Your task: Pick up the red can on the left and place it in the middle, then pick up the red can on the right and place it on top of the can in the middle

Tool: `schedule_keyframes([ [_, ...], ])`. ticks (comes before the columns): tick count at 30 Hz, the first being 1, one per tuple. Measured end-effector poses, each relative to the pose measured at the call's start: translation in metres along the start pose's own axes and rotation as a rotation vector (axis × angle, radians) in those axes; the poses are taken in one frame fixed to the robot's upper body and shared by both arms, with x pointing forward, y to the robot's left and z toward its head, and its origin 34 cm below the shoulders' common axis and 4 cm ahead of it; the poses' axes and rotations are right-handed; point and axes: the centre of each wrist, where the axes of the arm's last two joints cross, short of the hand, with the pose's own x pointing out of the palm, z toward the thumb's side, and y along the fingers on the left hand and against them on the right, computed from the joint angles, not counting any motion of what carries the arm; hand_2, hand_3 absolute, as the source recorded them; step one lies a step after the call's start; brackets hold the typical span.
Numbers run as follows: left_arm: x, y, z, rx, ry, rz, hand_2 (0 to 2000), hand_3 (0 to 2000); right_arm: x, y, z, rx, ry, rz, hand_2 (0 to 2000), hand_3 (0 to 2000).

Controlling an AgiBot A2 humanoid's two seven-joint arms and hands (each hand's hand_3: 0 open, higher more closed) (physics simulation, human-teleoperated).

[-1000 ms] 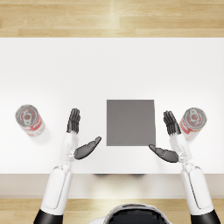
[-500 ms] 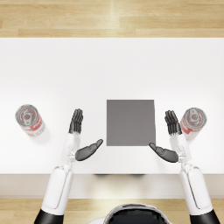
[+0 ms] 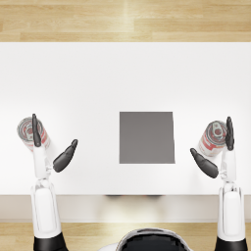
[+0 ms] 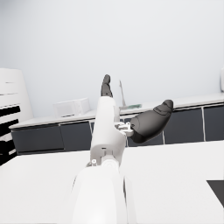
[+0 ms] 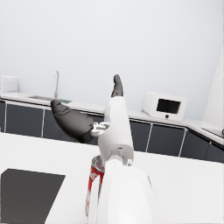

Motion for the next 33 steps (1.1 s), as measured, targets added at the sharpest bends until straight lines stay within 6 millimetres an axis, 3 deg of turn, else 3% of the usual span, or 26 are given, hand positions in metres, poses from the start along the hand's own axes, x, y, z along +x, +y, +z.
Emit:
schedule_keyframes([
  [4,-0.023,-0.001,-0.005,-0.019,0.027,0.092,0,0,-0.016,0.002,-0.005,0.019,0.021,-0.066,0,0],
  [11,-0.048,-0.009,-0.032,-0.128,0.033,0.195,0,0,-0.022,0.011,-0.026,0.107,0.017,-0.104,0,0],
  [23,-0.046,-0.032,-0.113,-0.445,-0.012,0.212,0,0,-0.018,0.027,-0.091,0.361,-0.018,-0.112,0,0],
  [33,-0.04,-0.029,-0.148,-0.58,-0.049,0.214,0,0,-0.014,0.031,-0.13,0.507,-0.047,-0.126,0,0],
])
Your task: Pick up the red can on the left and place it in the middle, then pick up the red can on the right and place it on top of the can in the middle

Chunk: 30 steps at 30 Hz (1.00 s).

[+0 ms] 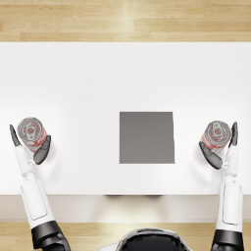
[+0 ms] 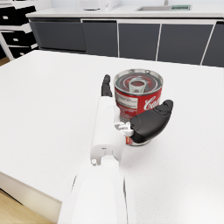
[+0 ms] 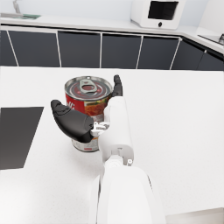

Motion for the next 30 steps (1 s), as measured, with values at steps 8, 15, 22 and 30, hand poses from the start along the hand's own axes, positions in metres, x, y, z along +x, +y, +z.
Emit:
schedule_keyframes([
  [8,0.006,0.015,-0.009,-0.064,-0.021,0.0,0,0,0.005,-0.01,-0.019,0.08,-0.015,-0.004,0,0],
  [15,0.008,0.024,-0.013,-0.098,-0.037,-0.011,2000,653,0.006,-0.018,-0.027,0.119,-0.031,0.001,1361,327],
  [22,0.013,0.016,0.003,-0.015,-0.04,-0.041,2000,1520,0.007,-0.018,-0.008,0.038,-0.048,0.036,2000,1520],
  [30,0.075,-0.017,0.072,0.284,0.031,-0.293,2000,1520,0.03,-0.011,0.064,-0.236,-0.041,0.115,2000,1520],
])
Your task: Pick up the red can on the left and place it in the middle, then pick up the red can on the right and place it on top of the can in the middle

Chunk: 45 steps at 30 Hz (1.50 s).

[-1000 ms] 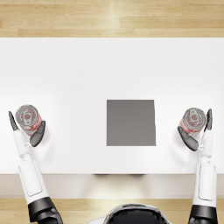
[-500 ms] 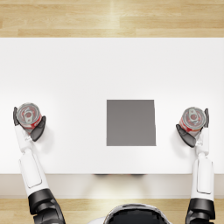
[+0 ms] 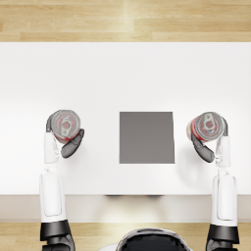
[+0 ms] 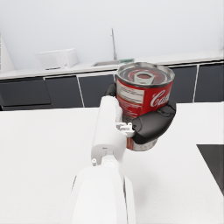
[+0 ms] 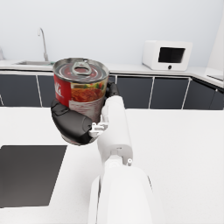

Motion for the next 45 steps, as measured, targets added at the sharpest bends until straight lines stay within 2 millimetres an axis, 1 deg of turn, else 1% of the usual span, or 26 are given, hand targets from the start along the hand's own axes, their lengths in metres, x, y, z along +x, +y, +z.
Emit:
schedule_keyframes([
  [3,0.036,0.0,0.011,0.042,0.008,-0.131,2000,1520,0.009,-0.002,0.016,-0.063,-0.002,0.031,2000,1520],
  [7,0.083,-0.004,0.016,0.061,0.007,-0.294,2000,1520,0.018,-0.005,0.028,-0.106,-0.007,0.066,2000,1520],
  [13,0.135,-0.009,0.008,0.026,0.003,-0.463,2000,1520,0.032,-0.005,0.036,-0.138,-0.017,0.11,2000,1520],
  [18,0.172,-0.004,-0.003,-0.033,0.006,-0.551,2000,1520,0.038,-0.006,0.04,-0.152,-0.025,0.129,2000,1520],
  [20,0.182,-0.001,-0.006,-0.028,0.001,-0.57,2000,1520,0.039,-0.006,0.041,-0.157,-0.028,0.129,2000,1520],
  [21,0.186,0.001,-0.008,0.018,-0.016,-0.573,2000,1520,0.039,-0.005,0.041,-0.158,-0.029,0.129,2000,1520],
  [23,0.191,0.004,-0.016,0.104,-0.048,-0.577,2000,1520,0.039,-0.004,0.042,-0.161,-0.032,0.128,2000,1520],
  [25,0.193,0.004,-0.027,0.123,-0.059,-0.582,2000,1520,0.04,-0.004,0.044,-0.169,-0.034,0.126,2000,1520],
  [28,0.198,0.004,-0.044,0.092,-0.058,-0.59,2000,1520,0.042,-0.003,0.05,-0.192,-0.039,0.128,2000,1520],
  [32,0.204,0.005,-0.067,0.014,0.04,-0.667,2000,1520,0.047,-0.001,0.06,-0.231,-0.045,0.148,2000,1520],
  [33,0.205,0.008,-0.067,0.013,0.048,-0.672,639,1193,0.048,0.0,0.062,-0.238,-0.046,0.152,2000,1520],
  [34,0.205,0.009,-0.068,0.008,0.046,-0.673,0,867,0.049,0.001,0.064,-0.248,-0.047,0.154,2000,1520],
  [36,0.204,0.008,-0.069,0.007,0.043,-0.66,0,213,0.05,0.002,0.069,-0.268,-0.051,0.158,2000,1520],
  [37,0.203,0.006,-0.07,0.012,0.05,-0.628,0,0,0.052,0.003,0.071,-0.278,-0.053,0.162,2000,1520],
  [39,0.2,0.002,-0.067,0.036,0.046,-0.571,0,0,0.057,0.001,0.076,-0.294,-0.059,0.177,2000,1520],
  [41,0.193,-0.005,-0.058,0.067,0.028,-0.532,0,0,0.066,-0.003,0.08,-0.307,-0.07,0.203,2000,1520],
  [43,0.181,-0.014,-0.043,-0.018,0.028,-0.524,0,0,0.078,-0.009,0.086,-0.326,-0.084,0.236,2000,1520],
  [45,0.164,-0.024,-0.027,-0.022,0.014,-0.499,0,0,0.089,-0.015,0.093,-0.316,-0.094,0.268,2000,1520],
])
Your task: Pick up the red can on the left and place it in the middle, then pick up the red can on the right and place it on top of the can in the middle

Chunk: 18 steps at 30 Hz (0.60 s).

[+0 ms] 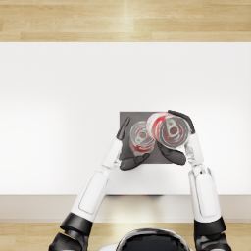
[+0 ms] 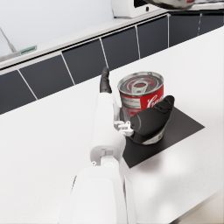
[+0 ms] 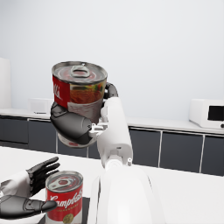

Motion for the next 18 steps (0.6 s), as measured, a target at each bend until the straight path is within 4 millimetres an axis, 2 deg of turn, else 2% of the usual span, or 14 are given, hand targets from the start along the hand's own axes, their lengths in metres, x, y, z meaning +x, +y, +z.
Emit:
schedule_keyframes([
  [4,-0.031,-0.032,0.025,0.052,-0.014,0.109,0,0,0.018,-0.016,0.006,0.146,-0.023,0.038,2000,1520],
  [9,-0.065,-0.061,0.026,0.041,-0.02,0.255,0,0,0.032,-0.027,0.004,0.243,-0.051,-0.014,2000,1520],
  [13,-0.079,-0.073,0.022,0.024,-0.023,0.321,0,0,0.035,-0.027,-0.006,0.296,-0.058,-0.028,2000,1520],
  [18,-0.087,-0.078,0.025,0.037,-0.026,0.364,0,0,0.04,-0.021,-0.015,0.338,-0.061,-0.021,2000,1520],
])
